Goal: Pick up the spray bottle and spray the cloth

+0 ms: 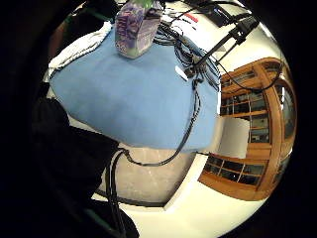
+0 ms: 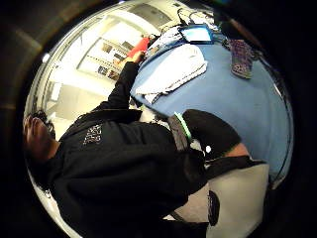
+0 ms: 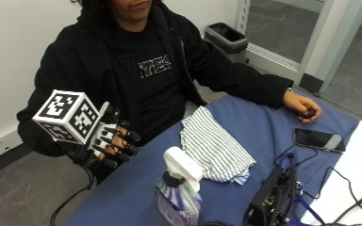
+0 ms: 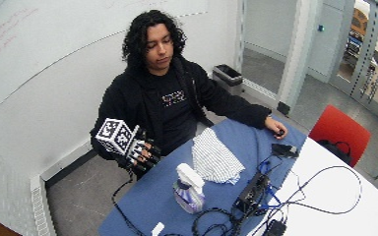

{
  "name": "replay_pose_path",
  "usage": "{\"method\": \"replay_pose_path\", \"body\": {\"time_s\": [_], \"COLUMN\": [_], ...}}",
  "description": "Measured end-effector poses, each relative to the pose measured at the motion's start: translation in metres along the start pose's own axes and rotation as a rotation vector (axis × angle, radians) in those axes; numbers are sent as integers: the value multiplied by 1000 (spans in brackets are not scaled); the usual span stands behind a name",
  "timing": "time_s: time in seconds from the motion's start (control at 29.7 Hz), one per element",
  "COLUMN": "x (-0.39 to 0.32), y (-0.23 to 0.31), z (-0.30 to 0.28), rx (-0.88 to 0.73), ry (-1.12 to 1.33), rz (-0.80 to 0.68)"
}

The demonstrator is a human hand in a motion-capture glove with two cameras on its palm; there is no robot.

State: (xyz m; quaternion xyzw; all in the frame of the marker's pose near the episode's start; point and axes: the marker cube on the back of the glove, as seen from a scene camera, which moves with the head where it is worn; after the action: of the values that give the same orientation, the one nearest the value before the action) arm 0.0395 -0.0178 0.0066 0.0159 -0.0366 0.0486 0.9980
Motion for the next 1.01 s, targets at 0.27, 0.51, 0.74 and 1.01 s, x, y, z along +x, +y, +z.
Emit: {"method": "replay_pose_path", "body": {"time_s": [0.27,0.51,0.74,1.01], "x": [34,58,75,82], "y": [-30,-54,-83,-126], "z": [0,-4,-9,-5], "rx": [71,132,225,229], "ry": [-124,-147,-300,-453], "rz": [59,135,217,242]}}
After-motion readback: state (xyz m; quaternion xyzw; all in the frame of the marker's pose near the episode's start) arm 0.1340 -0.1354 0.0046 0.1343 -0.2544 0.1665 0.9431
